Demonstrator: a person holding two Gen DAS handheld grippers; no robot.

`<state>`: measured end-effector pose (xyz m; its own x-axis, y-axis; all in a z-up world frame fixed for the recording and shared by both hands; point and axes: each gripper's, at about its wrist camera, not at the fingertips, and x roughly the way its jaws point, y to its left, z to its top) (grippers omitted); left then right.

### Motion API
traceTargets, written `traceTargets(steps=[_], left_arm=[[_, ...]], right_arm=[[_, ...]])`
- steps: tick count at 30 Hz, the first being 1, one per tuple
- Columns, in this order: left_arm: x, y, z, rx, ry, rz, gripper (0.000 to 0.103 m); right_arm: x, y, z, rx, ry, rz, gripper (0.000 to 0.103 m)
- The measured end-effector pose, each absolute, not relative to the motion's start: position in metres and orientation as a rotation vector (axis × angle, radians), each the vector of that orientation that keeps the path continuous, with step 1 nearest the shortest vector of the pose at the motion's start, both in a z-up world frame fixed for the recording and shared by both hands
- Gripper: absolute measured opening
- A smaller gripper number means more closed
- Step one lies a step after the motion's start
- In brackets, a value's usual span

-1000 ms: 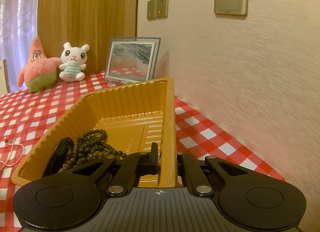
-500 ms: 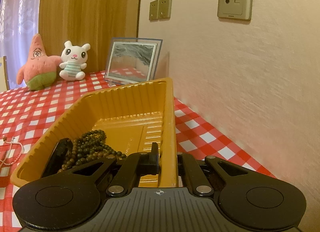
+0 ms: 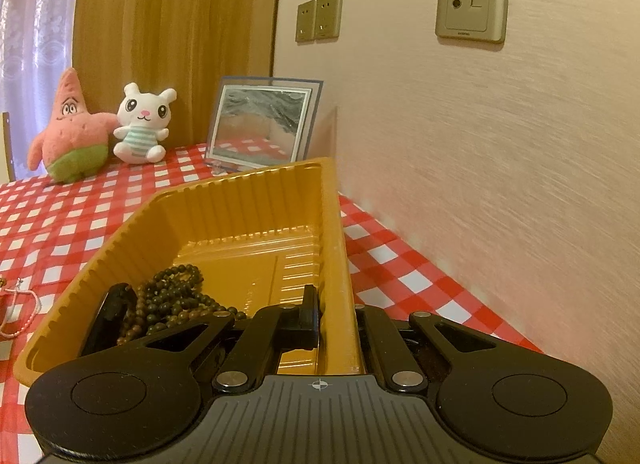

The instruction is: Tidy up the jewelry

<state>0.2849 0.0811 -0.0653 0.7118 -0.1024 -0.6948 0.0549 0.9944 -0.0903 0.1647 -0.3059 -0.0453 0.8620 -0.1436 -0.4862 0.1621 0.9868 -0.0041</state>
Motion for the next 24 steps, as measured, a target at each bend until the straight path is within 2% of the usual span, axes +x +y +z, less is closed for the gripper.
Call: traceTargets(steps=[11,15,17,19,24], left_arm=[[0.304,0.072,-0.076,-0.039,0.769,-0.075,0.023],[0.309,0.071,-0.081,-0.026,0.766,-0.072,0.02],[0.31,0.07,-0.082,-0.013,0.762,-0.072,0.013],[0.31,0.07,-0.082,-0.005,0.756,-0.075,0.011],[0.306,0.067,-0.083,0.034,0.745,-0.087,0.01]], right_arm=[[0.167,-0.306,-0.046,0.037,0.511,-0.161,0.004],[0.166,-0.306,-0.048,0.039,0.513,-0.161,0.004],[0.166,-0.306,-0.048,0.04,0.513,-0.162,0.004],[0.166,-0.307,-0.049,0.04,0.514,-0.161,0.004],[0.166,-0.306,-0.049,0.041,0.515,-0.161,0.004]])
